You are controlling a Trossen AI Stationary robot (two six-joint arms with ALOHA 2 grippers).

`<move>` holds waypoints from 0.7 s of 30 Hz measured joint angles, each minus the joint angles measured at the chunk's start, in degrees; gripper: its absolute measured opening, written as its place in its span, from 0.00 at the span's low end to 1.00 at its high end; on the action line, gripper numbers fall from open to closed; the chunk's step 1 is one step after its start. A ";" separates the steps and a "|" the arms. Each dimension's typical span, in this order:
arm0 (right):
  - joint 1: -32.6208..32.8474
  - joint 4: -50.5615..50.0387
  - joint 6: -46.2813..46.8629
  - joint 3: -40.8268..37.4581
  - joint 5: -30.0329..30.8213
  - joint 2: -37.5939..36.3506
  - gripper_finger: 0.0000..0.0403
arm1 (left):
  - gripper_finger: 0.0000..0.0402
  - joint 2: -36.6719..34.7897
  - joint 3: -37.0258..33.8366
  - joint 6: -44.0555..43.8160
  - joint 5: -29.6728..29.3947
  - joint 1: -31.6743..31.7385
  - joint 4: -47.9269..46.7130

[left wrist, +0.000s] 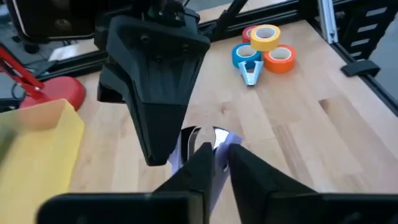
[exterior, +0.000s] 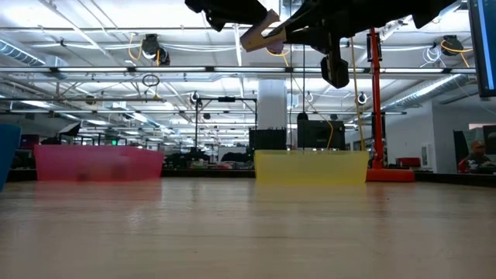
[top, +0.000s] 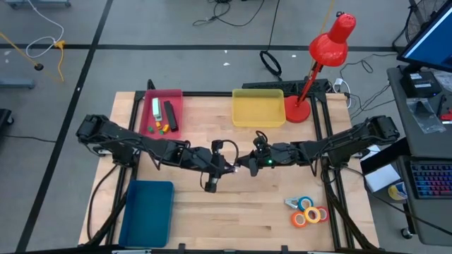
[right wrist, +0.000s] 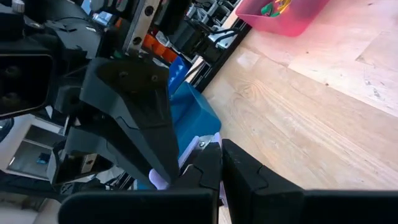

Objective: Pick and place Stapler, Stapler remover, tape
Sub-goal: Put the light violet staple remover into the blue bin

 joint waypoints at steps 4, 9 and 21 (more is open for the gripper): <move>0.00 0.21 -0.02 0.00 -0.03 0.00 0.00 | 0.02 0.00 0.02 -1.48 1.57 0.53 -0.26; -0.02 0.09 -0.02 0.00 -0.07 0.00 0.00 | 0.02 0.00 0.02 -2.56 2.42 0.98 -0.24; -0.07 -0.06 -1.57 0.00 -1.39 0.00 0.02 | 0.01 -0.13 0.02 -5.89 4.18 1.10 -1.36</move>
